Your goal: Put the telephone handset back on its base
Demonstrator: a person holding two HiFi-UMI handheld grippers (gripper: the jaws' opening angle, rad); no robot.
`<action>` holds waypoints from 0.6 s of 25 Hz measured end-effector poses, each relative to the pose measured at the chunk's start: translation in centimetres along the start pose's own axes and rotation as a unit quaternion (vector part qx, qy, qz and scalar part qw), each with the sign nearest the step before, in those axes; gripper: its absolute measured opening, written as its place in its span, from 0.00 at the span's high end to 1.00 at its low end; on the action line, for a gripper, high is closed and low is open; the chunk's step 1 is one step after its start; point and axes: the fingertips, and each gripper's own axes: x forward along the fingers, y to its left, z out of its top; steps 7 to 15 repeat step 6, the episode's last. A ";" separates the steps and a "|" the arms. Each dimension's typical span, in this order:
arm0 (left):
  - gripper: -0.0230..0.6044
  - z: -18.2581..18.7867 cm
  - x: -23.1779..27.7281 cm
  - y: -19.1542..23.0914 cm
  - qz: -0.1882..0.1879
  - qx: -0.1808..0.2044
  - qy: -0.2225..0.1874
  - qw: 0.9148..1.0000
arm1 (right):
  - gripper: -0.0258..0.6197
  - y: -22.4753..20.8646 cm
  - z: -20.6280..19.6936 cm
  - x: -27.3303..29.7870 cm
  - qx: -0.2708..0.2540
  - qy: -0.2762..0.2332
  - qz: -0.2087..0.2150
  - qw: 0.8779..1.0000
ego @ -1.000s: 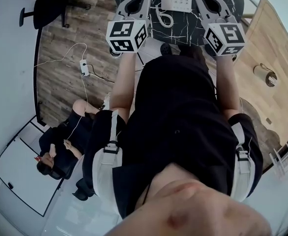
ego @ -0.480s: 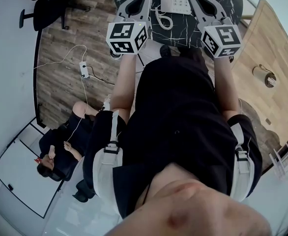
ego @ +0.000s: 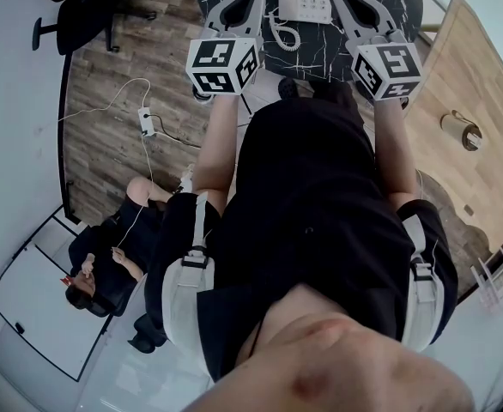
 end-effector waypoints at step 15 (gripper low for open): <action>0.92 -0.5 -0.1 -0.3 -0.003 -0.002 0.004 1.000 | 0.91 -0.1 -0.3 -0.3 -0.003 0.004 -0.004 1.000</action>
